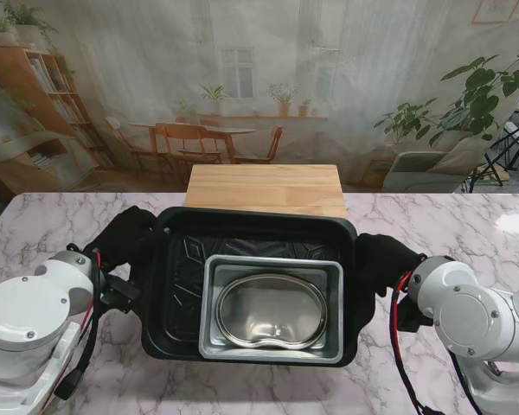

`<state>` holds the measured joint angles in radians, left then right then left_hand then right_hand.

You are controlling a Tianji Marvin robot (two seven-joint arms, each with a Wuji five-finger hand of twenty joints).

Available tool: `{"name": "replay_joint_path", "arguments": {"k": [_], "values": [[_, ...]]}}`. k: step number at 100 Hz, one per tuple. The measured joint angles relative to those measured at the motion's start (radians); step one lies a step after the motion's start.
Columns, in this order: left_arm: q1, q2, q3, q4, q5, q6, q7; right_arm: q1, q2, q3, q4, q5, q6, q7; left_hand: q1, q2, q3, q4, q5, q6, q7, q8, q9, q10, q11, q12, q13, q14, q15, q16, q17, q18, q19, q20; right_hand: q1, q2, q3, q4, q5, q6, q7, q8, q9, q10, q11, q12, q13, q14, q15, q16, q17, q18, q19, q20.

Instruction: Stack the baking trays onto the shelf

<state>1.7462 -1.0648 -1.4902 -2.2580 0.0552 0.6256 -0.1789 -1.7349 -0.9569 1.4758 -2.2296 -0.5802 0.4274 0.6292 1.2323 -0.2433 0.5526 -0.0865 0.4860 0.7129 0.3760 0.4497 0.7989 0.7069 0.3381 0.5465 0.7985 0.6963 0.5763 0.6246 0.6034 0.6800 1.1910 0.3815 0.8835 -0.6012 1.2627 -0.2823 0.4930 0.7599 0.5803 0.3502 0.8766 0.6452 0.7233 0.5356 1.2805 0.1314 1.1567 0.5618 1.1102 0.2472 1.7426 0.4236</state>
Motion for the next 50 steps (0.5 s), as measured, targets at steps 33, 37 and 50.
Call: {"name": "replay_joint_path", "arguments": {"k": [33,37,50], "values": [[-0.091,-0.004,0.017,0.034,-0.021,0.049,0.025,0.118,0.007,-0.053,0.003,0.045,0.103,-0.017,0.0,0.0,0.001,0.0,0.0,0.0,-0.016,0.0,0.011,0.013,0.002,0.007,0.007,0.028,-0.004,0.0,0.004,0.041,-0.019,-0.025,0.0,0.0,0.001,0.0,0.0,0.001,0.0,-0.001,-0.005,0.009,-0.002,0.0,0.0,-0.002,0.002,0.0,0.0,-0.002,0.0,0.002],[-0.104,-0.005,0.022,0.043,-0.025,0.056,0.029,0.137,0.009,-0.065,0.003,0.046,0.121,-0.017,0.0,0.0,0.001,0.0,0.0,0.0,-0.016,0.0,0.012,0.013,0.002,0.007,0.009,0.028,-0.005,0.0,0.005,0.042,-0.022,-0.025,0.0,0.0,0.001,0.0,0.0,0.002,0.0,-0.001,-0.005,0.01,-0.002,0.0,0.0,-0.002,0.002,0.0,0.0,-0.002,0.0,0.003],[-0.152,-0.007,0.043,0.078,-0.031,0.099,0.044,0.21,0.014,-0.112,0.027,0.06,0.161,-0.031,0.0,-0.001,0.023,0.0,-0.001,0.0,-0.016,0.001,0.015,0.013,0.002,0.014,0.011,0.028,-0.01,-0.001,0.008,0.042,-0.052,-0.027,0.0,0.0,0.001,0.0,0.0,0.002,0.0,-0.001,-0.005,0.01,-0.002,0.0,0.0,-0.009,0.002,0.001,0.001,-0.009,0.0,0.003]]}}
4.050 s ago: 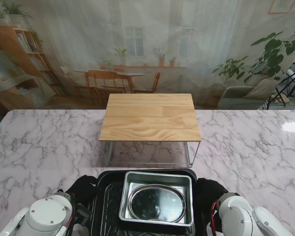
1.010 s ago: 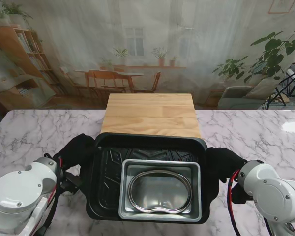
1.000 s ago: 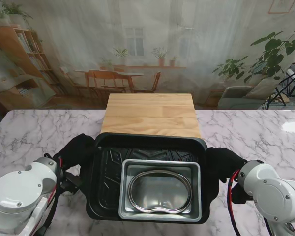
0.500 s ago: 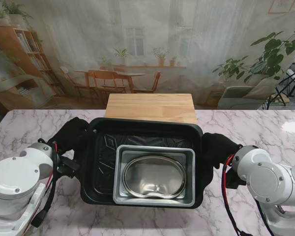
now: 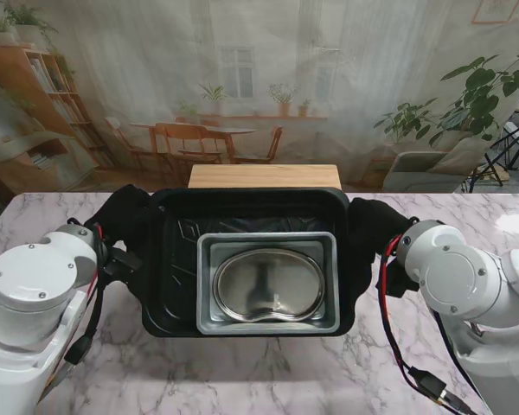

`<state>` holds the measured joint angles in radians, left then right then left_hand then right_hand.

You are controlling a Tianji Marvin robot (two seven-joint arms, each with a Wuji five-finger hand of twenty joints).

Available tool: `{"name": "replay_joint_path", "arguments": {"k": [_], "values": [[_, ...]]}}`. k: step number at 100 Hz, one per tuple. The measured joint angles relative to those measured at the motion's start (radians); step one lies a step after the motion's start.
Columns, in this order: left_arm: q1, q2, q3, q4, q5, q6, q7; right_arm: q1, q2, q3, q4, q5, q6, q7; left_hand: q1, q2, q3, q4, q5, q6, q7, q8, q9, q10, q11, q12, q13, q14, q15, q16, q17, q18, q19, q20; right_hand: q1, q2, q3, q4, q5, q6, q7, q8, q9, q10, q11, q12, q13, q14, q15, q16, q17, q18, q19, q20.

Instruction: Stack the baking trays onto the shelf

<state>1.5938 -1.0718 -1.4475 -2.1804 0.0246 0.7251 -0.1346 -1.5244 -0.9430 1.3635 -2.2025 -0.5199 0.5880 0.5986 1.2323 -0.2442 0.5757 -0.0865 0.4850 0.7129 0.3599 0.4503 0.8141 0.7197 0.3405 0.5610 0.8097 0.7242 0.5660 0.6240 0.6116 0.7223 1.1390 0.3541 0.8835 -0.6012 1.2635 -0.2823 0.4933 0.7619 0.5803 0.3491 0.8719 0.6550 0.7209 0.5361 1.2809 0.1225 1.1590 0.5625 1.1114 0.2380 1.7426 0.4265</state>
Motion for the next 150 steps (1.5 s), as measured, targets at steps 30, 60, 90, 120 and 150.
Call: {"name": "replay_joint_path", "arguments": {"k": [30,60,90,120,150], "values": [[-0.082,-0.013,0.042,0.066,-0.023,0.035,0.029,0.122,0.0,-0.072,0.073,0.03,0.064,-0.039,0.0,0.0,0.001,0.0,0.0,0.0,0.0,0.001,0.007,0.002,0.0,0.0,0.01,0.0,-0.009,-0.008,0.009,0.0,-0.023,-0.009,0.0,0.0,0.009,0.0,0.0,0.0,0.0,-0.001,0.0,0.0,0.0,0.0,0.003,0.0,0.0,0.001,0.012,0.002,0.0,0.001],[-0.149,-0.029,0.064,0.117,-0.041,0.071,0.053,0.208,-0.003,-0.124,0.118,0.057,0.11,-0.063,0.0,0.0,0.001,0.0,0.0,-0.009,0.085,0.001,0.009,0.002,0.0,0.0,0.011,0.0,-0.018,-0.009,0.009,0.001,-0.038,-0.009,0.0,0.0,0.01,0.0,0.0,0.0,0.0,-0.001,-0.002,0.0,0.0,0.002,0.005,-0.011,0.0,0.001,0.026,-0.014,0.0,0.004],[-0.196,-0.039,0.066,0.147,-0.062,0.083,0.068,0.283,-0.004,-0.16,0.148,0.073,0.14,-0.068,0.0,0.0,0.016,0.0,0.026,-0.021,0.094,0.002,0.011,0.002,0.0,0.0,0.011,0.002,-0.019,-0.022,0.009,0.006,-0.043,-0.009,0.0,0.0,0.01,0.0,-0.001,0.0,0.0,-0.002,-0.003,0.0,0.0,0.002,0.005,-0.011,0.0,0.001,0.029,-0.015,0.0,0.01],[-0.312,-0.039,0.106,0.236,-0.035,0.101,0.055,0.385,-0.011,-0.22,0.227,0.106,0.145,-0.086,0.0,0.0,0.017,0.0,0.039,-0.034,0.095,0.002,0.021,0.002,0.0,0.0,0.013,0.002,-0.019,-0.022,0.009,0.012,-0.043,-0.009,0.0,0.0,0.011,0.0,-0.002,0.0,0.0,-0.011,-0.003,-0.006,0.0,0.002,0.005,-0.012,0.001,0.001,0.025,-0.015,0.0,0.01],[-0.41,-0.05,0.153,0.334,-0.033,0.108,0.057,0.473,-0.042,-0.284,0.353,0.137,0.15,-0.152,-0.001,-0.002,0.017,0.001,0.085,-0.081,0.092,0.001,0.038,0.002,0.006,0.003,0.04,0.002,-0.019,-0.021,0.033,0.016,0.005,-0.009,0.0,0.0,0.02,0.0,-0.002,0.0,0.0,-0.011,-0.003,-0.007,0.0,0.01,0.005,-0.012,0.002,0.002,0.025,-0.015,0.0,0.01]]}}
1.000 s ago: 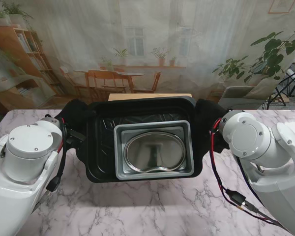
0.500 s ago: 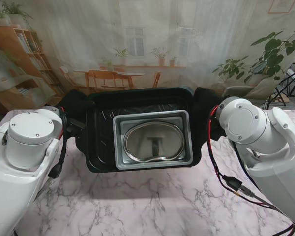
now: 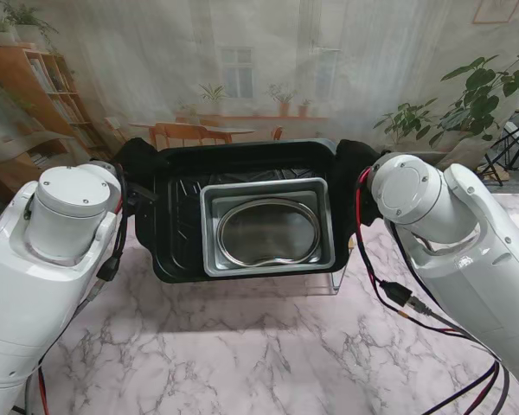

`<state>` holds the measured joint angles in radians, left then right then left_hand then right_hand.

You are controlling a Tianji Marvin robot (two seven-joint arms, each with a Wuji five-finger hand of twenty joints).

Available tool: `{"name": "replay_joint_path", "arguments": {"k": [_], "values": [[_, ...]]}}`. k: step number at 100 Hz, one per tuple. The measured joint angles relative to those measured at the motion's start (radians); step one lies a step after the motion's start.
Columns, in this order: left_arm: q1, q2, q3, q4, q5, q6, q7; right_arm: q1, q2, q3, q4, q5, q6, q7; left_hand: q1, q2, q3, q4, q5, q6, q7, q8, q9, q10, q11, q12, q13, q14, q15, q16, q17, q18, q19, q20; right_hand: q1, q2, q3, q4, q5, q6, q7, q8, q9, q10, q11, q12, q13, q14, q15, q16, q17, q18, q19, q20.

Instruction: Stack the baking trays onto the shelf

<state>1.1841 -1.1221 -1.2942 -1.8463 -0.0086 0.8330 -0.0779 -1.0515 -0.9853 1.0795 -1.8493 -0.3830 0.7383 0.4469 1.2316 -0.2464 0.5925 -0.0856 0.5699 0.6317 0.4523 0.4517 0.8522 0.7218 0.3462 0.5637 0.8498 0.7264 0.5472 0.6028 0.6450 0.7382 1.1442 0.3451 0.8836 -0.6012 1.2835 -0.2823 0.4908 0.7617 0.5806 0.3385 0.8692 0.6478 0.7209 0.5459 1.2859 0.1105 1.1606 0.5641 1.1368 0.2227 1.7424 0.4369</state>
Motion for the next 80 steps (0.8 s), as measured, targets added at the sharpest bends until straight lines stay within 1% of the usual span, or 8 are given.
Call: {"name": "replay_joint_path", "arguments": {"k": [13,18,21,27,33,43,53,80], "values": [[-0.033,-0.008,0.014,0.038,-0.009,0.0,0.008,0.029,-0.011,-0.015,0.039,0.013,0.002,-0.017,-0.001,-0.012,0.0,0.0,0.018,-0.029,-0.003,0.0,0.0,0.0,0.006,0.0,0.001,0.0,0.001,0.0,0.001,0.001,0.017,0.0,0.0,0.0,0.0,0.0,0.0,-0.001,0.0,0.0,0.006,-0.005,0.0,0.0,0.001,0.0,0.0,0.0,0.029,0.004,0.0,0.0],[-0.047,-0.011,0.02,0.052,-0.009,0.0,0.01,0.037,-0.015,-0.02,0.051,0.016,0.002,-0.025,-0.001,-0.019,0.001,0.0,0.019,-0.071,-0.003,0.0,0.0,0.0,0.006,0.0,0.003,0.0,0.002,0.0,0.001,0.001,0.025,0.0,0.0,0.0,0.0,0.0,0.0,-0.001,0.0,0.0,0.013,-0.007,0.0,0.0,0.009,0.0,0.0,0.0,0.04,0.004,0.0,0.0],[-0.054,-0.012,0.024,0.06,-0.009,0.0,0.011,0.042,-0.018,-0.023,0.058,0.019,0.003,-0.03,-0.001,-0.022,0.001,0.0,0.019,-0.125,-0.003,0.0,0.0,0.0,0.007,0.0,0.004,0.0,0.002,0.0,0.002,0.002,0.028,0.0,0.0,0.0,0.0,0.0,0.0,-0.001,0.0,0.0,0.014,-0.009,0.0,0.001,0.01,0.0,0.0,0.0,0.044,0.004,0.0,0.0],[-0.07,-0.015,0.033,0.076,-0.008,0.0,0.014,0.049,-0.024,-0.027,0.073,0.025,0.003,-0.042,-0.001,-0.03,0.001,0.0,0.019,-0.28,-0.003,0.001,0.0,-0.002,0.008,0.0,0.008,0.0,0.002,0.0,0.005,0.002,0.03,0.0,0.0,0.0,0.0,0.0,0.0,-0.001,0.0,0.0,0.015,-0.012,0.0,0.001,0.01,0.0,0.0,0.0,0.052,0.005,0.0,0.0],[-0.088,-0.019,0.045,0.099,-0.007,0.0,0.02,0.055,-0.031,-0.03,0.088,0.032,0.003,-0.057,-0.001,-0.032,0.001,0.0,0.021,-0.355,-0.003,0.001,0.0,-0.004,0.008,0.0,0.009,0.0,0.002,0.0,0.006,0.005,0.035,0.0,0.0,0.0,0.0,0.0,0.0,-0.001,0.0,0.0,0.015,-0.013,0.0,0.001,0.01,-0.001,0.0,0.0,0.058,0.008,0.0,0.0],[-0.127,-0.027,0.074,0.151,-0.004,-0.002,0.03,0.062,-0.045,-0.034,0.117,0.043,0.003,-0.086,-0.001,-0.042,0.002,0.0,0.043,-0.395,-0.003,0.001,0.0,-0.011,0.02,0.0,0.015,0.0,0.01,0.003,0.008,0.007,0.049,0.0,0.0,0.0,0.0,0.0,0.0,-0.002,0.0,0.0,0.014,-0.014,0.0,0.002,0.01,0.002,0.0,0.0,0.073,0.038,0.0,0.0],[-0.16,-0.043,0.092,0.205,-0.009,-0.004,0.045,0.068,-0.059,-0.035,0.151,0.063,0.002,-0.114,-0.002,-0.052,0.001,0.0,0.061,-0.436,-0.003,0.001,0.002,-0.039,0.02,0.0,0.017,-0.001,0.025,0.005,0.012,0.01,0.071,0.0,0.0,0.0,0.0,0.0,0.0,-0.003,0.0,0.0,0.014,-0.016,-0.008,0.002,0.01,0.009,0.0,0.0,0.089,0.06,0.0,0.0],[-0.211,-0.074,0.12,0.303,-0.035,-0.014,0.088,0.089,-0.087,-0.052,0.224,0.083,-0.003,-0.175,-0.004,-0.055,-0.007,-0.006,0.071,-0.447,-0.008,-0.001,0.01,-0.079,0.022,0.0,0.017,-0.004,0.051,0.017,0.015,0.011,0.1,0.003,0.0,0.0,0.0,0.0,0.028,-0.007,-0.029,-0.001,0.027,-0.02,-0.016,0.002,0.01,0.021,-0.004,0.0,0.128,0.082,-0.004,0.0]]}}
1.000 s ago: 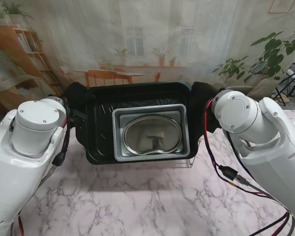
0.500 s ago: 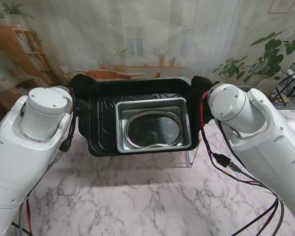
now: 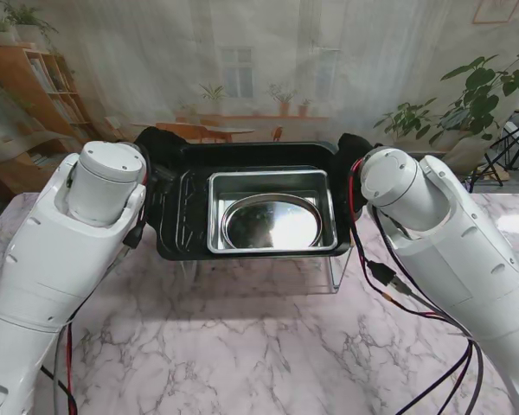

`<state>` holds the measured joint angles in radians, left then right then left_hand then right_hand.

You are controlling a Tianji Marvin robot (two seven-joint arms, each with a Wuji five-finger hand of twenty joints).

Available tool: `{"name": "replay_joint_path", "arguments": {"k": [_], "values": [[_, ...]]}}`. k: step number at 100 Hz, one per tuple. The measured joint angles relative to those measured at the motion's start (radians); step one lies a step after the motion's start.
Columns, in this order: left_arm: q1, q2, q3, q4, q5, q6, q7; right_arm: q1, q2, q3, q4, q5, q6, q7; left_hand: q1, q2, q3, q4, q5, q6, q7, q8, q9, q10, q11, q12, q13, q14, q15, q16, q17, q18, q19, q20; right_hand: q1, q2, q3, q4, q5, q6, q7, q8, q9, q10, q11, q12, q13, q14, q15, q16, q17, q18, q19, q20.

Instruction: Stack the baking trays onto the shelf

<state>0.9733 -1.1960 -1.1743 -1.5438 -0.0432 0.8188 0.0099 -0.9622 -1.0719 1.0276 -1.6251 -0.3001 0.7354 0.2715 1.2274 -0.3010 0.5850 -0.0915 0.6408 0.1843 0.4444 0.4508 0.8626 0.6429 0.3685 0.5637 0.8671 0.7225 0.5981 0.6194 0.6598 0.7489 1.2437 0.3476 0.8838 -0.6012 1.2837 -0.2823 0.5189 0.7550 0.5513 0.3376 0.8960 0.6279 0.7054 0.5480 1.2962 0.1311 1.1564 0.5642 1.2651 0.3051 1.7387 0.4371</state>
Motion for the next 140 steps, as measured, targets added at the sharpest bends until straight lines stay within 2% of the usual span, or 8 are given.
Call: {"name": "replay_joint_path", "arguments": {"k": [25,65,86,105,114,124,133,140], "values": [[-0.05,-0.039,0.016,0.118,-0.038,-0.003,0.047,0.026,-0.035,-0.023,0.084,0.016,-0.022,-0.071,-0.012,0.0,-0.012,-0.003,0.013,0.0,-0.019,-0.029,0.001,-0.093,0.01,0.001,0.009,-0.015,0.021,0.011,0.01,0.0,0.046,0.03,0.0,0.0,0.0,0.0,0.0,-0.003,0.001,-0.013,0.0,0.0,-0.005,0.0,0.0,0.001,-0.002,-0.001,-0.114,0.0,-0.008,0.0],[-0.112,-0.068,0.039,0.233,-0.061,-0.036,0.09,0.067,-0.074,-0.045,0.171,0.064,-0.022,-0.146,-0.021,0.0,-0.014,-0.003,0.013,0.003,-0.026,-0.031,0.001,-0.235,0.01,0.001,0.009,-0.038,0.03,0.012,0.013,0.0,0.058,0.041,0.0,0.001,0.0,0.0,0.001,-0.005,0.002,-0.026,0.002,0.0,-0.005,-0.012,0.0,0.003,-0.003,-0.003,-0.153,0.0,-0.031,-0.013],[-0.137,-0.082,0.044,0.283,-0.089,-0.052,0.111,0.072,-0.086,-0.05,0.193,0.064,-0.025,-0.17,-0.017,0.035,-0.009,0.0,0.014,-0.004,-0.023,-0.025,0.0,-0.345,0.01,0.001,0.008,-0.041,0.03,0.009,-0.001,0.0,0.045,0.028,0.0,0.003,-0.004,0.0,-0.001,-0.006,0.002,-0.026,0.002,0.005,-0.006,-0.016,0.0,0.01,-0.01,-0.029,-0.156,0.0,-0.049,-0.046],[-0.15,-0.092,0.04,0.32,-0.122,-0.07,0.117,0.068,-0.088,-0.056,0.196,0.05,-0.021,-0.177,0.006,0.059,-0.061,0.0,0.013,-0.008,-0.036,-0.027,-0.047,-0.36,0.008,-0.003,-0.048,-0.052,0.016,0.008,-0.072,-0.001,0.034,0.046,0.0,0.04,-0.038,0.0,-0.02,-0.006,0.002,-0.041,-0.023,0.013,-0.008,-0.035,0.007,0.01,-0.037,-0.062,-0.16,0.007,-0.082,-0.096],[-0.155,-0.1,0.029,0.34,-0.166,-0.083,0.124,0.068,-0.091,-0.058,0.202,0.048,-0.017,-0.183,0.017,0.071,-0.112,0.0,0.012,-0.017,-0.034,-0.024,-0.104,-0.36,-0.019,-0.004,-0.131,-0.051,-0.039,0.001,-0.164,-0.019,-0.132,0.035,0.0,0.04,-0.048,0.0,-0.03,-0.006,0.002,-0.043,-0.029,0.014,-0.008,-0.042,0.014,0.01,-0.042,-0.069,-0.161,0.007,-0.093,-0.116],[-0.165,-0.112,0.024,0.367,-0.19,-0.087,0.135,0.067,-0.097,-0.059,0.209,0.05,-0.011,-0.192,0.023,0.084,-0.177,0.013,0.005,-0.019,-0.034,-0.006,-0.137,-0.366,-0.032,-0.005,-0.178,-0.051,-0.049,0.0,-0.214,-0.022,-0.176,0.034,0.0,0.054,-0.053,0.009,-0.046,-0.007,0.003,-0.043,-0.056,0.018,-0.012,-0.065,0.022,0.005,-0.085,-0.078,-0.178,0.01,-0.127,-0.132],[-0.169,-0.117,0.029,0.378,-0.178,-0.095,0.132,0.064,-0.102,-0.059,0.209,0.05,-0.011,-0.194,0.03,0.099,-0.233,0.03,-0.015,-0.019,-0.043,0.002,-0.181,-0.366,-0.045,-0.016,-0.24,-0.057,-0.055,0.0,-0.271,-0.065,-0.208,0.034,0.0,0.072,-0.078,0.01,-0.071,-0.009,0.006,-0.043,-0.078,0.022,-0.023,-0.079,0.007,-0.004,-0.111,-0.079,-0.198,0.017,-0.126,-0.133],[-0.17,-0.12,0.03,0.382,-0.176,-0.101,0.13,0.063,-0.105,-0.059,0.209,0.05,-0.009,-0.2,0.031,0.099,-0.274,0.032,-0.02,-0.02,-0.06,0.01,-0.22,-0.368,-0.046,-0.045,-0.28,-0.095,-0.074,-0.011,-0.314,-0.133,-0.233,0.038,0.0,0.101,-0.128,0.026,-0.084,-0.009,0.007,-0.043,-0.1,0.031,-0.024,-0.091,-0.02,-0.012,-0.137,-0.079,-0.225,0.028,-0.112,-0.134]]}}
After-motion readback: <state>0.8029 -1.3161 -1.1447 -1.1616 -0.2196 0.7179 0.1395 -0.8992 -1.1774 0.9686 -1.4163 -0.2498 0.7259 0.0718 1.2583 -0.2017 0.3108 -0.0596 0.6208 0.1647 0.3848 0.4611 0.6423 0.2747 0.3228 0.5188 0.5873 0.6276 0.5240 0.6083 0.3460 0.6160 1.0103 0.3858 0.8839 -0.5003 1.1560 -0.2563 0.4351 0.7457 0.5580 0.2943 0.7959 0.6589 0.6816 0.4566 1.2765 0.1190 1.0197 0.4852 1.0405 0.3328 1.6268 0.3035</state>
